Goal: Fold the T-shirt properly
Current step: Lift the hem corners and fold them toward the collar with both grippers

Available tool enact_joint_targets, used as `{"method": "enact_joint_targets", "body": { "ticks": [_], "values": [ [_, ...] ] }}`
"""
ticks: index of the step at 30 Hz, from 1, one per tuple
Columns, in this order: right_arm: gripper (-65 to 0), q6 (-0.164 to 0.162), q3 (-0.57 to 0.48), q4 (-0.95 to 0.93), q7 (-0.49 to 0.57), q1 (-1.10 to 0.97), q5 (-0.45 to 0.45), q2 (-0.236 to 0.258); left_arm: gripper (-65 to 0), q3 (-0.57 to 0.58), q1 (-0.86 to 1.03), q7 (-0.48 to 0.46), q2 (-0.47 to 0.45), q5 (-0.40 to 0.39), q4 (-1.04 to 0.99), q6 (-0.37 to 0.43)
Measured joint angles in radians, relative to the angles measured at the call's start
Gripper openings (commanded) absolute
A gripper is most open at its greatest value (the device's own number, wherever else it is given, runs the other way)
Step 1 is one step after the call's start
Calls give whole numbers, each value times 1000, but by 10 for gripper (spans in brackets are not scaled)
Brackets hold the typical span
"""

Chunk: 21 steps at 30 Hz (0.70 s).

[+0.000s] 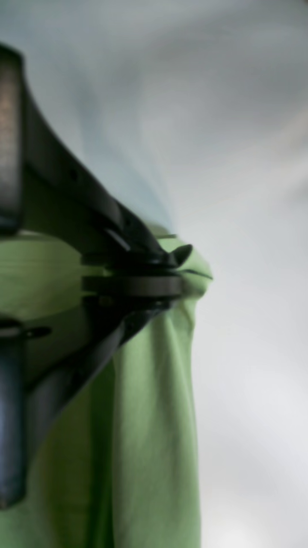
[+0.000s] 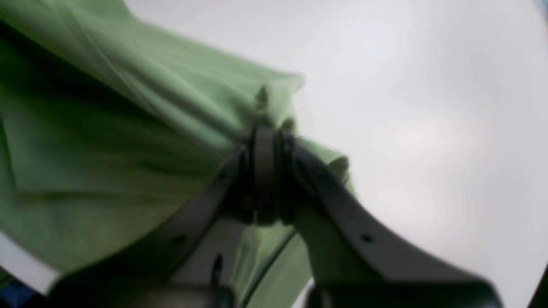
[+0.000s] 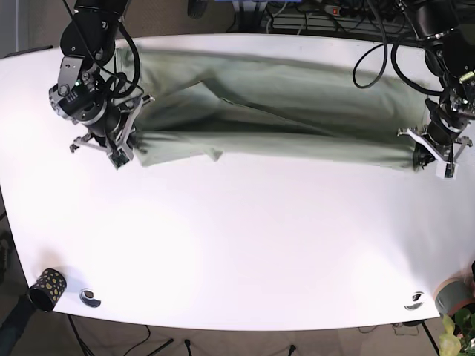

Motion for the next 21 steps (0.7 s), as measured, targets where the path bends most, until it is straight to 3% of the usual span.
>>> {"method": "enact_joint_targets", "body": {
  "ticks": [5,8,15,17,21],
  "values": [
    [-650,-5,114,0,-7,-87,80,-47,-650,0,69,-2,-1,-2,20,-2],
    [-650,-4,138,-1,-6,-131,150,-46,-650,-1,103,0,-3,-1,33,0],
    [-647,-4,165,-2,-5,-214,179,-69,-650,-2,134,0,-4,6,40,-1],
    [-602,-5,166,-2,-6,-225,171,-88,-650,-1,137,-1,-6,6,40,-24],
    [-438,-5,173,-24,-3,-232,174,-102,-601,7,153,-2,-29,6,40,-83]
  ]
}}
